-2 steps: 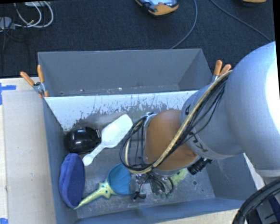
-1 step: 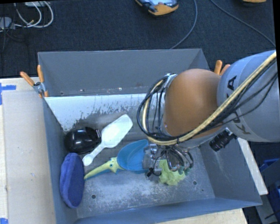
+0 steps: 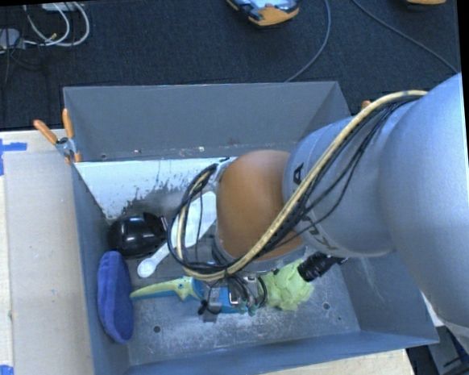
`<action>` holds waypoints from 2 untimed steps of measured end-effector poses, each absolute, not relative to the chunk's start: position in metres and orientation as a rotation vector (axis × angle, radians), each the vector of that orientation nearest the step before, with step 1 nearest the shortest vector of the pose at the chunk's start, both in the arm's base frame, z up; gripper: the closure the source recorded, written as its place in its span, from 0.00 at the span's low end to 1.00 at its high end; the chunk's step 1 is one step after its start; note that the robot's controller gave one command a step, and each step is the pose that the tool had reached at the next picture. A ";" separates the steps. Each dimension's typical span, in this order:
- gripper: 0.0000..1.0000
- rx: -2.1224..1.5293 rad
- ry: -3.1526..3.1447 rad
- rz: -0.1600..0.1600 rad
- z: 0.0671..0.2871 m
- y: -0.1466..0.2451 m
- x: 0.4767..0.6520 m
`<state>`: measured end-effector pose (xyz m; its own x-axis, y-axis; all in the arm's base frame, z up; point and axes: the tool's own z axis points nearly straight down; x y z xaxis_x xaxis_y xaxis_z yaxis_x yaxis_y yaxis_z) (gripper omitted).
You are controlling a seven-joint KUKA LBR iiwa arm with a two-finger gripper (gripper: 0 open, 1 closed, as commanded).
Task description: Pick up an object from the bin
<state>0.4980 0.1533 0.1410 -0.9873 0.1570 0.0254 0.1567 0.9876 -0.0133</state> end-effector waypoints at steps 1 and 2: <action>1.00 -0.609 -3.051 0.029 0.068 0.127 0.532; 1.00 -0.683 -3.041 0.025 0.215 0.155 0.534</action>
Offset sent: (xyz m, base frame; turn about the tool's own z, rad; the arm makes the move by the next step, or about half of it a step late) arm 0.0345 -0.0246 -0.0710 0.2360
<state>0.5337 0.1549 0.2147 -0.9036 0.4279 0.0202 0.4275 0.9038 -0.0209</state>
